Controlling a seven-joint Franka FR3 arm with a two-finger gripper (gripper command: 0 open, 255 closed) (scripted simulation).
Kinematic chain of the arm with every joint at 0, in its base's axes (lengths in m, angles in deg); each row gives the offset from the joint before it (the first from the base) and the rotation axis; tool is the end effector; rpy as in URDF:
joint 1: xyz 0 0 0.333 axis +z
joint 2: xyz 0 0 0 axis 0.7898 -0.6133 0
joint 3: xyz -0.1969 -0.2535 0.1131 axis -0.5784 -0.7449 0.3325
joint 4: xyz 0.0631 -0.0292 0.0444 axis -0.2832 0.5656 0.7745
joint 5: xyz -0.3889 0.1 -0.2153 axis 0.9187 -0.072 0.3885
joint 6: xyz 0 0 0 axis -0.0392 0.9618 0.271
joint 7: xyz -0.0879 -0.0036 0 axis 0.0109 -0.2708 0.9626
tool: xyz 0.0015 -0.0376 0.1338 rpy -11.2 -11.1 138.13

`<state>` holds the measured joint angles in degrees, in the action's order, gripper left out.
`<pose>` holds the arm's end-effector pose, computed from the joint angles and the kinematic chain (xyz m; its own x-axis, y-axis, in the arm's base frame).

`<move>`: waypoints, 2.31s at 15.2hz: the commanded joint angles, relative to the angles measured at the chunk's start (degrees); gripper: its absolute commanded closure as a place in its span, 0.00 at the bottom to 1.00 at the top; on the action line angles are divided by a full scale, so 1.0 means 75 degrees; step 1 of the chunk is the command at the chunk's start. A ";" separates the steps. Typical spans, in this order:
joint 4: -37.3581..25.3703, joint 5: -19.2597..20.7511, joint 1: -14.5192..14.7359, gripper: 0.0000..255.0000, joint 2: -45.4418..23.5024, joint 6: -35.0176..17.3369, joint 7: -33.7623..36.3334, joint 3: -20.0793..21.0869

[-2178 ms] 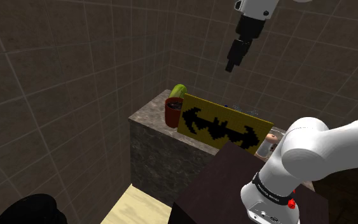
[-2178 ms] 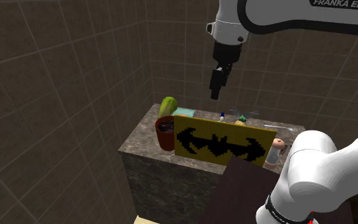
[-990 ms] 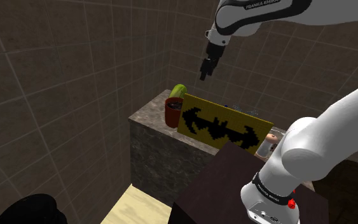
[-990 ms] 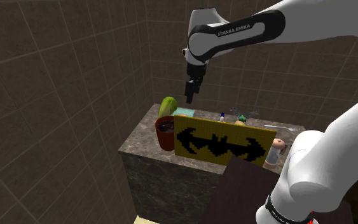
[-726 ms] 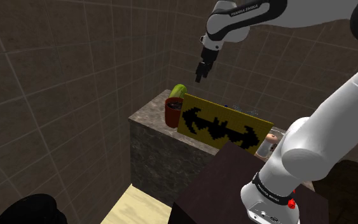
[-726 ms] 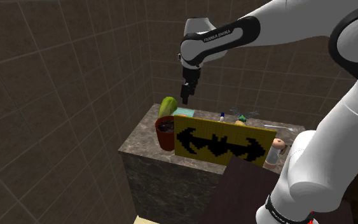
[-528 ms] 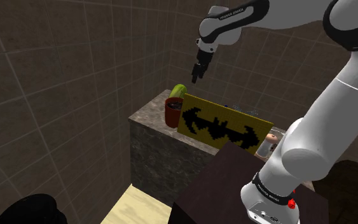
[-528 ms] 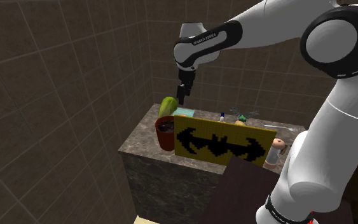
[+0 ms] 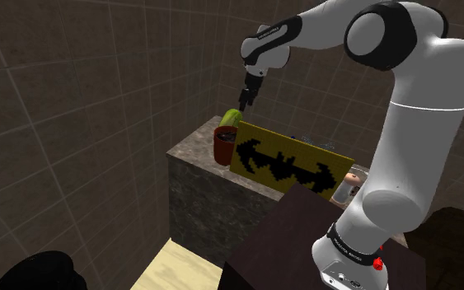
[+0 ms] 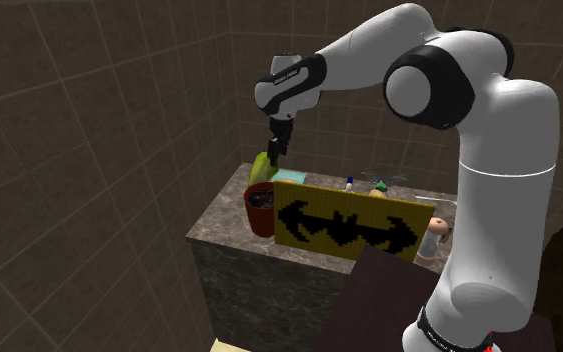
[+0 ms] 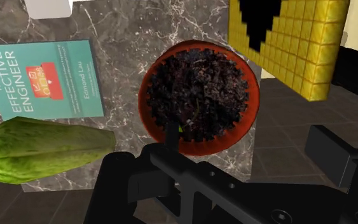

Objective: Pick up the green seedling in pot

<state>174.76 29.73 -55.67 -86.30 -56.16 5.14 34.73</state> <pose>0.6400 -0.2593 0.3535 0.9769 0.2006 0.0735 0.2025 -0.9791 -0.0192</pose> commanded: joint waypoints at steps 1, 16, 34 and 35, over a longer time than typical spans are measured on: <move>-0.0589 -0.0287 -0.0162 0.00 -0.0661 0.0000 -0.0236 0.0069; -0.2116 -0.0941 -0.0715 1.00 -0.2630 -0.0292 -0.0754 0.0405; -0.2374 -0.0753 -0.0662 1.00 -0.2188 0.0387 -0.0600 0.0294; -0.2417 -0.0735 -0.0659 1.00 -0.2148 0.0467 -0.0584 0.0284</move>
<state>156.87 24.12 -60.66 -102.87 -53.05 0.67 36.94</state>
